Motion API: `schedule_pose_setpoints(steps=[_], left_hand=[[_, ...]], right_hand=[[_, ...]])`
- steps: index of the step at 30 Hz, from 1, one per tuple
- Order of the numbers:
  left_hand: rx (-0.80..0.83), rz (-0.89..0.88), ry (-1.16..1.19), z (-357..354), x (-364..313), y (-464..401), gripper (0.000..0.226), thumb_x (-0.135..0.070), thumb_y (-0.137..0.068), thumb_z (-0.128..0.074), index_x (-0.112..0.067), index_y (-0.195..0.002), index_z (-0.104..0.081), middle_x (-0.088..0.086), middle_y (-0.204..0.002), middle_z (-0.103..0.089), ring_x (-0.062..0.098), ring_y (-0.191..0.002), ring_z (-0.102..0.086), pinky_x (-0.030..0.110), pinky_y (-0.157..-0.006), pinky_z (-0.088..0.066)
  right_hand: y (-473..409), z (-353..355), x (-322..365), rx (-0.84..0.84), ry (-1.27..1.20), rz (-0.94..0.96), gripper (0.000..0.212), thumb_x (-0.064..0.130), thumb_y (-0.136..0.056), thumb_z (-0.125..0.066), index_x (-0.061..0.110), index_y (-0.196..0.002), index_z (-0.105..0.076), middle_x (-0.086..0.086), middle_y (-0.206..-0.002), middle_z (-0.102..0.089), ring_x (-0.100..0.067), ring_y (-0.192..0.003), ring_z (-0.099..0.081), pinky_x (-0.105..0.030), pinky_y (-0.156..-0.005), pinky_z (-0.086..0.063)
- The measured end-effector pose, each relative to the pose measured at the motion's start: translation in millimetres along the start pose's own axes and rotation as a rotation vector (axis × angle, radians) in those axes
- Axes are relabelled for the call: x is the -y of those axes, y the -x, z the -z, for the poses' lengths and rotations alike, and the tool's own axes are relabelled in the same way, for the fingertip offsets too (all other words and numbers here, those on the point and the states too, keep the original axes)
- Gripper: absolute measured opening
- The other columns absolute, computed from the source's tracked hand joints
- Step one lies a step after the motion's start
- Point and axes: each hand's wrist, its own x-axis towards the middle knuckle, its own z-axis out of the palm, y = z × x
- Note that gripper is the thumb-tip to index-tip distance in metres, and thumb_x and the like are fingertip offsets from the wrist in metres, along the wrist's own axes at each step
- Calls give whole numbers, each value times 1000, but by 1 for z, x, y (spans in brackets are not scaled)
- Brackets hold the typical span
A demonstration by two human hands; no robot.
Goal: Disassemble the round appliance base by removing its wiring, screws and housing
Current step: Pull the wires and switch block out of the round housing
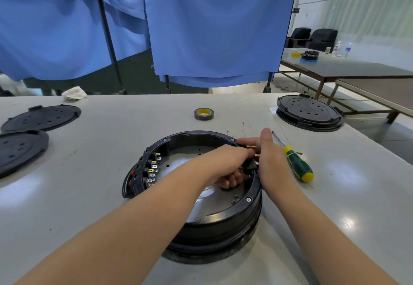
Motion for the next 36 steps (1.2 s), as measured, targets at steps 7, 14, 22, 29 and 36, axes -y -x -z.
schedule_pose_setpoints(steps=[7,14,22,29,36], left_hand=[[-42,-29,-34,0,0,-1,52,-51,-91,-44,-11,-59,-54,-2,-35,-46,10,-28,-39,13,-35,-27],[-32,-41,-52,-1,-2,1,49,-52,-87,-45,-11,-61,-53,-2,-35,-47,11,-29,-39,13,-37,-30],[-33,-45,-149,-3,-4,3,33,-37,-82,-52,-14,-58,-48,-5,-34,-41,9,-29,-36,16,-39,-28],[-86,-92,-180,-5,-4,0,29,-33,-77,-53,-15,-54,-49,-5,-32,-41,9,-25,-35,12,-37,-30],[-77,-107,-104,-6,-6,-1,26,-32,-75,-54,-16,-56,-47,-3,-37,-39,12,-31,-34,14,-38,-26]], right_hand=[[2,1,0,-6,22,17,62,52,-98,-19,25,-88,-73,0,-99,-71,-17,-105,-61,-44,-101,-44],[1,2,0,-15,36,43,61,41,-104,-18,20,-93,-74,-2,-100,-71,-13,-103,-61,-39,-101,-44],[0,2,-2,38,31,54,62,58,-89,-18,30,-86,-74,6,-96,-74,-9,-100,-64,-35,-98,-46],[-1,3,-5,35,-32,67,61,57,-90,-20,33,-76,-74,18,-80,-73,2,-90,-66,-21,-86,-44],[-2,3,-5,22,-90,61,65,59,-89,-20,29,-75,-76,7,-79,-75,-6,-88,-69,-26,-87,-49]])
